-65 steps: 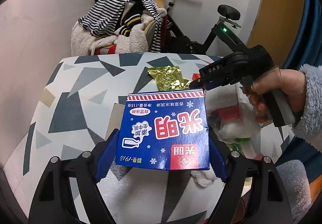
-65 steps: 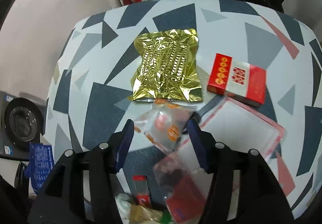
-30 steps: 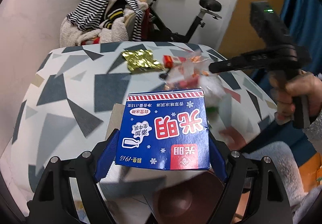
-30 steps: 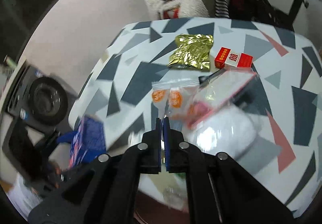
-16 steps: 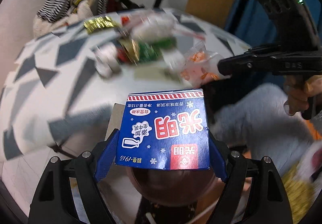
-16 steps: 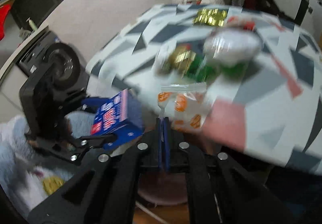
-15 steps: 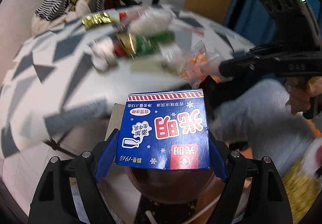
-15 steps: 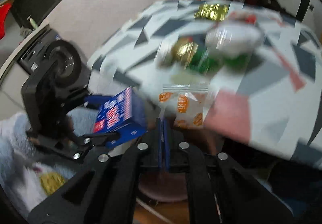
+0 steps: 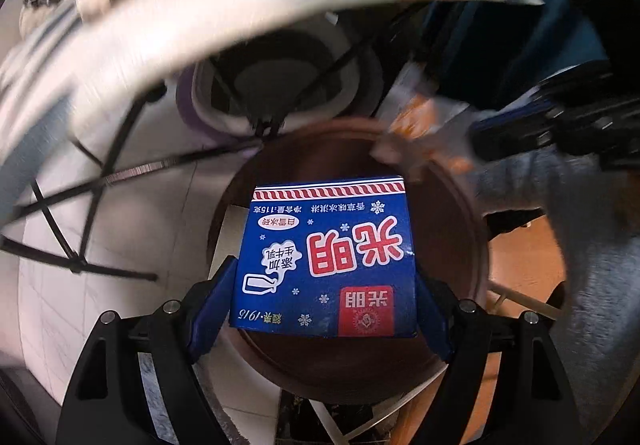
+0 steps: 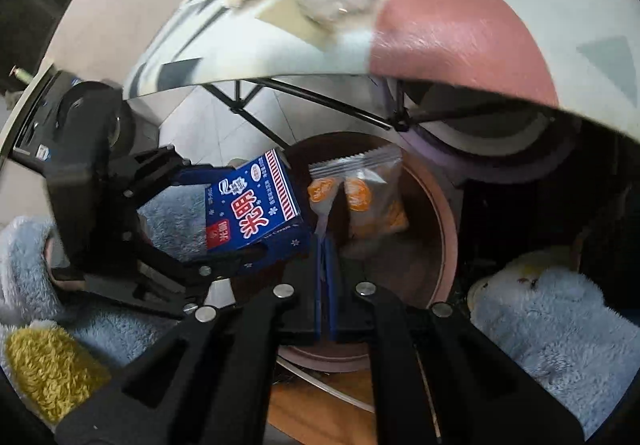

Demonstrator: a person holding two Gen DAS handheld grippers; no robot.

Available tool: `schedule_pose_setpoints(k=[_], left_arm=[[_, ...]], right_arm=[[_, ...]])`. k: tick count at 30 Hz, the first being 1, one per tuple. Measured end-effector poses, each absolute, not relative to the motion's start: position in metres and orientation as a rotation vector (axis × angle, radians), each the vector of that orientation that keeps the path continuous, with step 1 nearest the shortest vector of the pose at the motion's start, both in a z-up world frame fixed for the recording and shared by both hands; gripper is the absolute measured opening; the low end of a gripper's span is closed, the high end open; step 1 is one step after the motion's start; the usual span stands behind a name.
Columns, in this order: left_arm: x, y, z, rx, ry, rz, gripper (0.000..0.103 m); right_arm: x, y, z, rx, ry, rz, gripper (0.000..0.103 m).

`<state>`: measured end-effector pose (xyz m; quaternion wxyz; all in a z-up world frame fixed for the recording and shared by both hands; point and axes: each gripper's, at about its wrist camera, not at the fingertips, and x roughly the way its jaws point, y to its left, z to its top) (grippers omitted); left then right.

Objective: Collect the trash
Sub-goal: 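Lower both tools over the brown bin and open them to drop the items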

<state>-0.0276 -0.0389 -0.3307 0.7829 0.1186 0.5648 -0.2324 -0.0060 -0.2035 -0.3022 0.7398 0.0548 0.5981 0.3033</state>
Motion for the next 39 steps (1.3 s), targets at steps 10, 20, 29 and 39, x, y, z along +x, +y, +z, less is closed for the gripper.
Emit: schedule_pose_setpoints(k=[10,20,29,39], left_arm=[[-0.008,-0.021,-0.367,0.145,1.312,-0.467,0.080],[-0.014,-0.009,-0.336,0.090,1.185,-0.438,0.095],[-0.032,0.014,-0.278,0.032,0.942,-0.385,0.097],[-0.050,0.036,-0.239,-0.032,0.752,-0.299,0.097]], right_arm=[[0.005,-0.205,-0.326,0.125,1.393,0.609,0.006],[0.008,-0.192,-0.347,0.053,1.443,0.598,0.006],[0.003,-0.163,-0.376,-0.150,1.516,0.601,0.006],[0.010,-0.168,-0.385,-0.169,1.514,0.538,0.010]])
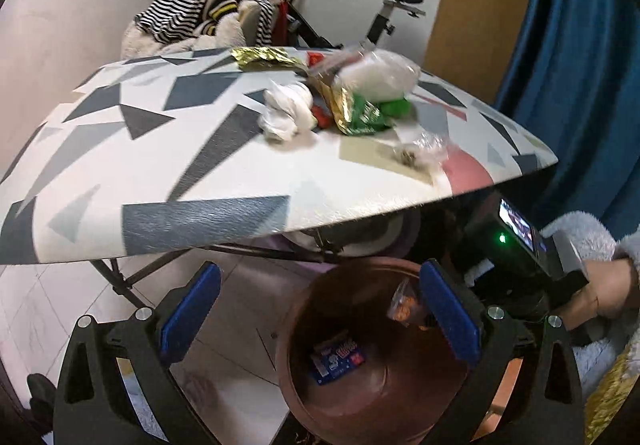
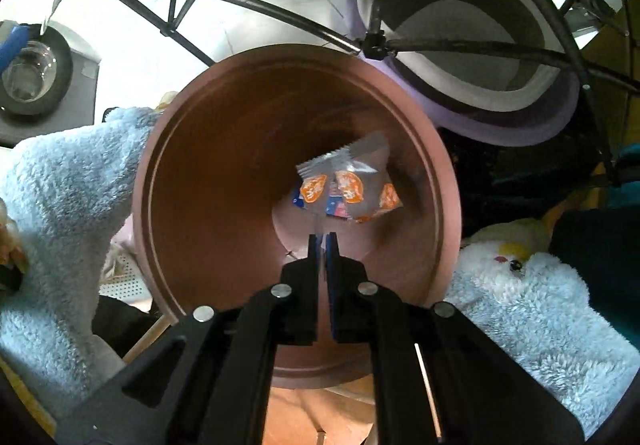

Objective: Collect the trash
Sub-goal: 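Lower both tools over the brown bin and open them to drop the items, then raise both tools back over the table toward the remaining trash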

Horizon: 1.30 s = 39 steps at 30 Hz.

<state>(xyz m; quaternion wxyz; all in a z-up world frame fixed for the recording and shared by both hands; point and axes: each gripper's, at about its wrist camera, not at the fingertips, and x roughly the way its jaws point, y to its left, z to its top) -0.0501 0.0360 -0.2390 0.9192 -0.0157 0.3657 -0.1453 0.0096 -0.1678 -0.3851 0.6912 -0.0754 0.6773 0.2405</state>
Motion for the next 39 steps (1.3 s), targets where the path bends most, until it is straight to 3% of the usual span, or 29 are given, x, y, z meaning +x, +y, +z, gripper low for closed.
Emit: schedule_pose_setpoints(k=[2,4,7,10,16,26,39], left_arm=[[-0.050,0.039,-0.238,-0.045,0.747,-0.287,0.097],[-0.049,0.042,-0.239,-0.054,0.747,-0.278,0.097],[-0.049,0.047,-0.242,-0.067,0.747,-0.269,0.097],[-0.049,0.051,-0.242,-0.077,0.743,-0.257,0.097],[-0.051,0.054,-0.240,-0.090,0.733,-0.237,0.097],[-0.051,0.062,-0.229,-0.112,0.683,-0.180,0.097],[-0.020,0.072,-0.163,-0.112,0.598,-0.180,0.097]], right_arm=[[0.010,-0.167,-0.385,-0.185,1.503,0.516,0.019],[0.011,-0.165,-0.384,-0.189,1.492,0.502,0.046],[0.012,-0.167,-0.379,-0.185,1.461,0.493,0.073],[0.011,-0.167,-0.372,-0.186,1.430,0.491,0.092],[0.006,-0.163,-0.356,-0.230,1.361,0.486,0.097],[0.002,-0.180,-0.294,-0.143,1.133,0.478,0.097],[0.006,-0.199,-0.195,-0.189,0.802,0.516,0.097]])
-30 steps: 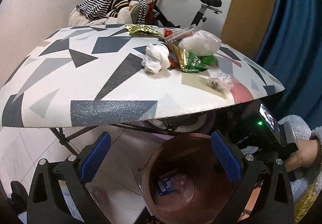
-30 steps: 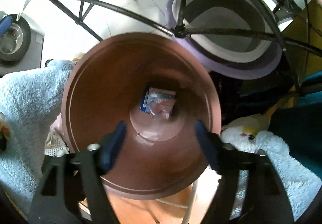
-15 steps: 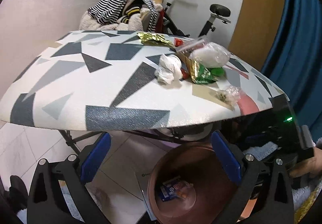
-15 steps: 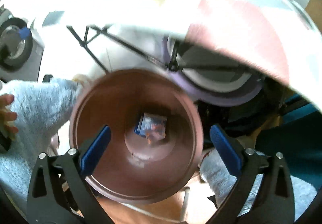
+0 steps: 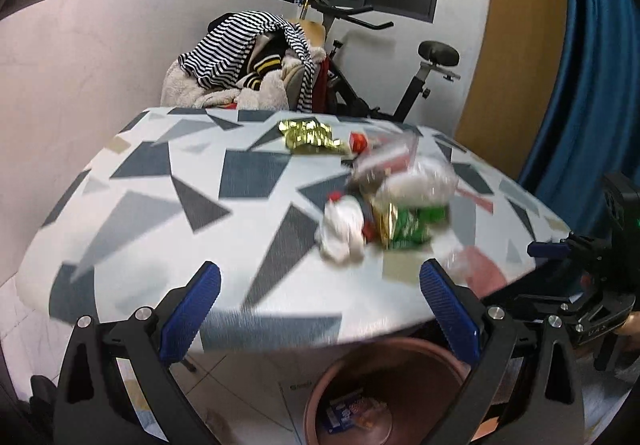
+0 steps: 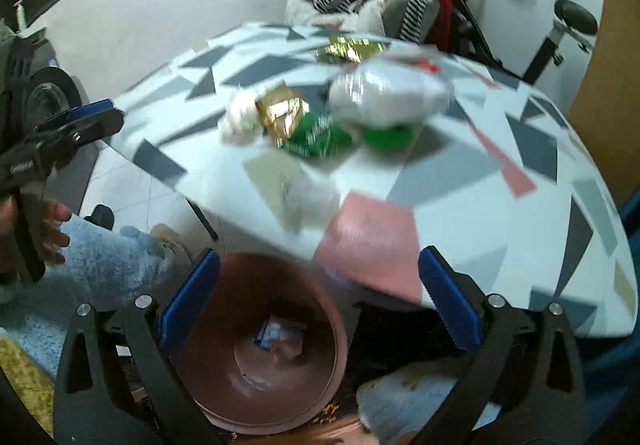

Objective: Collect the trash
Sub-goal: 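Raise both tools back over the table toward the remaining trash, then grasp the gold foil packet with the left tool while the right tool grasps the red-and-white box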

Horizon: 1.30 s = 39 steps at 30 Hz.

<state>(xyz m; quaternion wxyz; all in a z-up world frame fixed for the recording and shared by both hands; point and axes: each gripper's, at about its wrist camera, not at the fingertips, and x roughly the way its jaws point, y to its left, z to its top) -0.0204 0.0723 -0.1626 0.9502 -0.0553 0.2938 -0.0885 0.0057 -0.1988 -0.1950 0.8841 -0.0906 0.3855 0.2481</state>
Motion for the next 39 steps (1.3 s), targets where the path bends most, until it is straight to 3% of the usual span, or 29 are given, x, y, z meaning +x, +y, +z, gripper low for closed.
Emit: schedule_pose_setpoints(k=[17,29,39], left_arm=[[0.087,0.091,-0.104,-0.086,0.717,-0.150,0.097],[0.238,0.075,-0.119,-0.015,0.834,-0.193,0.097],[0.314,0.058,-0.155,0.001,0.900,-0.232,0.097]], right_arm=[[0.112,-0.227,-0.125,-0.264,0.607,0.325,0.097],[0.240,-0.236,-0.103,-0.177,0.610,0.421,0.098],[0.309,-0.222,-0.114,-0.136,0.636,0.470,0.097]])
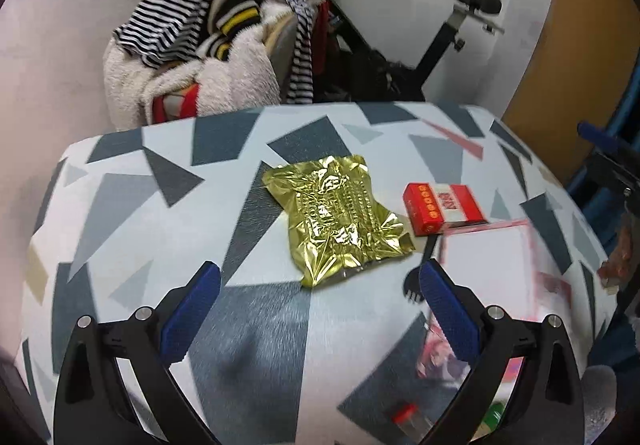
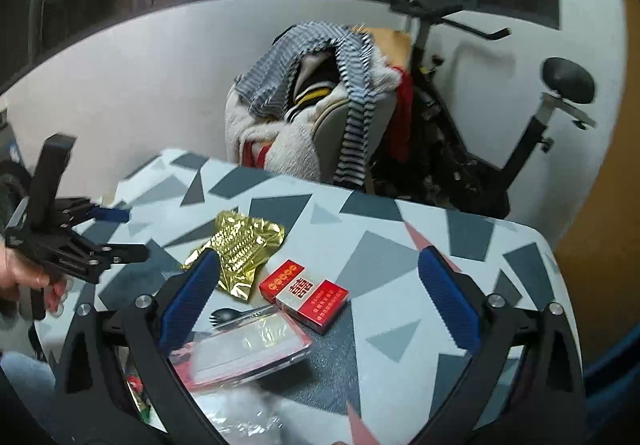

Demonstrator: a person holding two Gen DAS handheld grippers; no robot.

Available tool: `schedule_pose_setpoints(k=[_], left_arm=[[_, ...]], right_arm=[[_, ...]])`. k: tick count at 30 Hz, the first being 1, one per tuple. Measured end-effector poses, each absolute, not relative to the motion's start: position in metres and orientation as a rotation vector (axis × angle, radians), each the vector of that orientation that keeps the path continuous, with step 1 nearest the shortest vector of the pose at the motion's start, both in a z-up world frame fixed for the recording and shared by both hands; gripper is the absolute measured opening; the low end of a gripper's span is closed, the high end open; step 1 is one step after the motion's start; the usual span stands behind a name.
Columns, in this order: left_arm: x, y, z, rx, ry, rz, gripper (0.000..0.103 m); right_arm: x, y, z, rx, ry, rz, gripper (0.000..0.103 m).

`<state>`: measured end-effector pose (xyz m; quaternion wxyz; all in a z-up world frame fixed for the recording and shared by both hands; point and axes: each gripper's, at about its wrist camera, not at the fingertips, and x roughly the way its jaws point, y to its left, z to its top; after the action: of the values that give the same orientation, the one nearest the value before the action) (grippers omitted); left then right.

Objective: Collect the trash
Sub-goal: 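Grasp the gold foil packet with the left tool while the right tool grasps the red-and-white box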

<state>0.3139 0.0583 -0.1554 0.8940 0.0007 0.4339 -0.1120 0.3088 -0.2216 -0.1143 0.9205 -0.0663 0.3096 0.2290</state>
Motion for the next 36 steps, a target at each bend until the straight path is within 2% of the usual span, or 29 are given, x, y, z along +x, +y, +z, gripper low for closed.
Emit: schedule_pose_setpoints(k=[11,12,13,14,17,20,30,32,34,35,36], left_arm=[[0.395,0.047,-0.220,-0.196,1.104,-0.177,0.097],[0.398,0.048,-0.225,-0.213,1.125,-0.170,0.093],[0.396,0.048,-0.223,-0.198,1.110,-0.160,0.074],[0.395,0.046,-0.221,-0.180,1.104,-0.185,0.061],[0.388,0.055,-0.213,-0.191,1.091,-0.229,0.051],[0.379,0.066,-0.203,-0.168,1.064,-0.224,0.048],[0.333,0.111,-0.162,-0.189,0.932,-0.239,0.048],[0.325,0.117,-0.159,-0.201,0.916,-0.237,0.048],[0.317,0.121,-0.156,-0.207,0.902,-0.237,0.048],[0.314,0.123,-0.155,-0.206,0.896,-0.238,0.048],[0.311,0.123,-0.154,-0.203,0.892,-0.239,0.048]], right_arm=[[0.356,-0.224,-0.155,-0.200,0.790,0.536,0.097],[0.358,-0.223,-0.155,-0.219,0.790,0.539,0.098],[0.361,-0.221,-0.156,-0.244,0.798,0.541,0.098],[0.366,-0.216,-0.156,-0.262,0.829,0.566,0.098],[0.381,-0.195,-0.164,-0.353,0.928,0.613,0.097],[0.394,-0.168,-0.176,-0.479,0.990,0.633,0.097],[0.419,-0.101,-0.221,-0.733,1.166,0.647,0.096],[0.422,-0.098,-0.231,-0.762,1.209,0.629,0.089],[0.426,-0.098,-0.242,-0.776,1.259,0.598,0.078],[0.428,-0.098,-0.241,-0.754,1.265,0.600,0.077],[0.430,-0.100,-0.239,-0.713,1.280,0.609,0.066]])
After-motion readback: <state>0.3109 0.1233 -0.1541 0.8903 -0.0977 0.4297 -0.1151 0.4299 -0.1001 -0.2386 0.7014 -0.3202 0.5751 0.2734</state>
